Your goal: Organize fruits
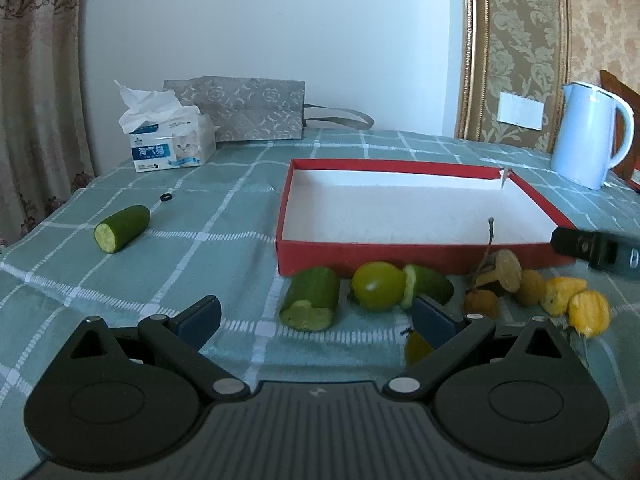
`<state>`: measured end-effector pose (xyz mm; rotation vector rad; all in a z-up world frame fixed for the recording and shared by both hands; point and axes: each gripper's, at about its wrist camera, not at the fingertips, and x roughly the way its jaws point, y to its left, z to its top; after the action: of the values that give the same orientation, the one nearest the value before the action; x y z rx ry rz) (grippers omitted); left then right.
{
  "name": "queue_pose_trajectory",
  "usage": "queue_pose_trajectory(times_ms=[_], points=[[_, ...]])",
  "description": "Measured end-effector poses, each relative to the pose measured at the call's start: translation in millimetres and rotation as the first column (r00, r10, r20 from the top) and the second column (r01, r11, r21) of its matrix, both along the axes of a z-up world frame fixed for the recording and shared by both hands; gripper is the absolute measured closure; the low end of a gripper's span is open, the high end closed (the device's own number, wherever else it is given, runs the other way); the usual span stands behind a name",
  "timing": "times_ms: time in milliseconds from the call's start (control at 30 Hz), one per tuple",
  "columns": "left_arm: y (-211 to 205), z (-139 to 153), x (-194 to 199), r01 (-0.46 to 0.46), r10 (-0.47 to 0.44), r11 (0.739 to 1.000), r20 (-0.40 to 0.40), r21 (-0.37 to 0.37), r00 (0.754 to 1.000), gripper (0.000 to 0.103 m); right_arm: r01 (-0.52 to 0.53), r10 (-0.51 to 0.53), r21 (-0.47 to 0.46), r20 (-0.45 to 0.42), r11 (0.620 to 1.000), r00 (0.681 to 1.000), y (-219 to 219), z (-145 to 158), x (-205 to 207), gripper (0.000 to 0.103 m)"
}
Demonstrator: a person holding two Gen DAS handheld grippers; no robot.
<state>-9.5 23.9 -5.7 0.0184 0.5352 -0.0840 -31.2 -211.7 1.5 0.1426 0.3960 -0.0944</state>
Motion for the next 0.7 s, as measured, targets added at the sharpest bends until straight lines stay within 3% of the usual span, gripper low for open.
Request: queue_pose_trajectory(times_ms=[367, 567, 700], points=[[11.9, -7.5, -11.2, 0.072, -0.072, 0.997, -0.001, 0.003, 0.997, 0.001, 0.033, -0.032, 0.045, -0.030, 0.998, 0.999, -22.1, -6.8, 8.9, 0.000], [12.8, -6.3, 7.2, -0.020, 0.022, 0.997, -0.022, 0.072, 1.000, 0.001, 0.017, -0.015, 0.049, -0.038, 0.999, 0.999, -20.3, -8.7, 10.9, 0.000], [10.4, -7.4, 21.5, -0.028, 0.032, 0.996, -0.051, 0.087, 0.998, 0.001, 0.004, -0.001, 0.055, -0.049, 0.998, 0.999, -19.1, -9.3, 12.3, 0.000]])
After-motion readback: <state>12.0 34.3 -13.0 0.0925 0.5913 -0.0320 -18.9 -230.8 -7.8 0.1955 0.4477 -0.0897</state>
